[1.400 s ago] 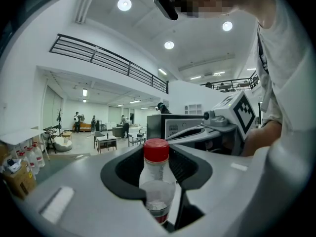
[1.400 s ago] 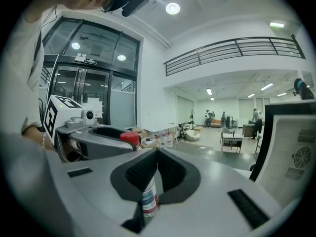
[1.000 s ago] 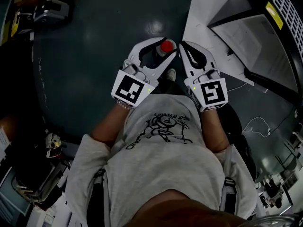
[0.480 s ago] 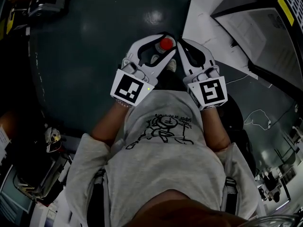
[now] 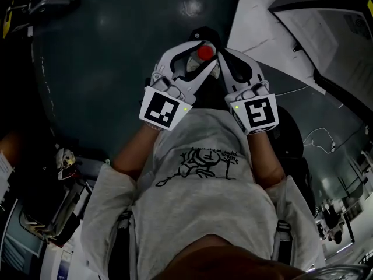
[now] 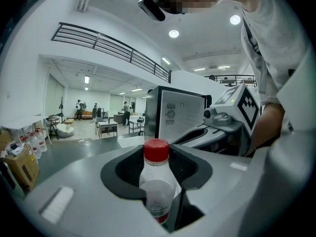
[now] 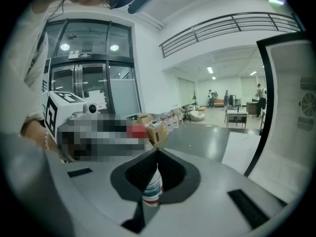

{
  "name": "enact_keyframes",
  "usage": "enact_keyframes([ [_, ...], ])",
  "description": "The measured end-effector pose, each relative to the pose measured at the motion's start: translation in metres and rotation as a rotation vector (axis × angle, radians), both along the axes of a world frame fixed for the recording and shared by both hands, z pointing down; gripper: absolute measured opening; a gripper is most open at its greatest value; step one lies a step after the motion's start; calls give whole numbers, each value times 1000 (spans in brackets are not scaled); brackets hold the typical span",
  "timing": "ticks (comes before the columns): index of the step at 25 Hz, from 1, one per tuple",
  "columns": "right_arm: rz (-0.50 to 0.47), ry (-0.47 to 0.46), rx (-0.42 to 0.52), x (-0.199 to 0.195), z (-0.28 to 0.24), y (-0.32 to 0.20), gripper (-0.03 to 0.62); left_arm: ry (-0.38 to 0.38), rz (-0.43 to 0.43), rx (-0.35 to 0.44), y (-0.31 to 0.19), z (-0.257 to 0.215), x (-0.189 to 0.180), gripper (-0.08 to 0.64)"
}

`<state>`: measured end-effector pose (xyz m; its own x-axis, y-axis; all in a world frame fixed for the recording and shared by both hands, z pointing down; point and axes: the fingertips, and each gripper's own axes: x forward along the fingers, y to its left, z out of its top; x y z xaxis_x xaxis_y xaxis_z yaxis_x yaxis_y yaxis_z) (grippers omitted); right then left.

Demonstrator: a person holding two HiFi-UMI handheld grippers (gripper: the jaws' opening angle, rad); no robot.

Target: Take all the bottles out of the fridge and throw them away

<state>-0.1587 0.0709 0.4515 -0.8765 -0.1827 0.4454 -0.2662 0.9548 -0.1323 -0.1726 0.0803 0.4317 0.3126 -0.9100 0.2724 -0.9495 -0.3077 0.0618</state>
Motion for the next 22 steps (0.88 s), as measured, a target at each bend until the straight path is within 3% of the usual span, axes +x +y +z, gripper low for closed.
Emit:
enact_keyframes([
  [4,5,-7,-21,0,21,2,9,-7,1,-11,3,21,-1,158],
  [10,19,65,-47,3,52,5,9,-12,13,-19,7,51,2,158],
  [13,20,-6,-40,-1,64,6,9,-11,17,-24,7,66,3,158],
  [18,23,74,-83,6,92,8,9,-15,13,-30,5,90,3,158],
  [22,35,32,-62,6,111,5,9,-16,6,-53,5,118,3,158],
])
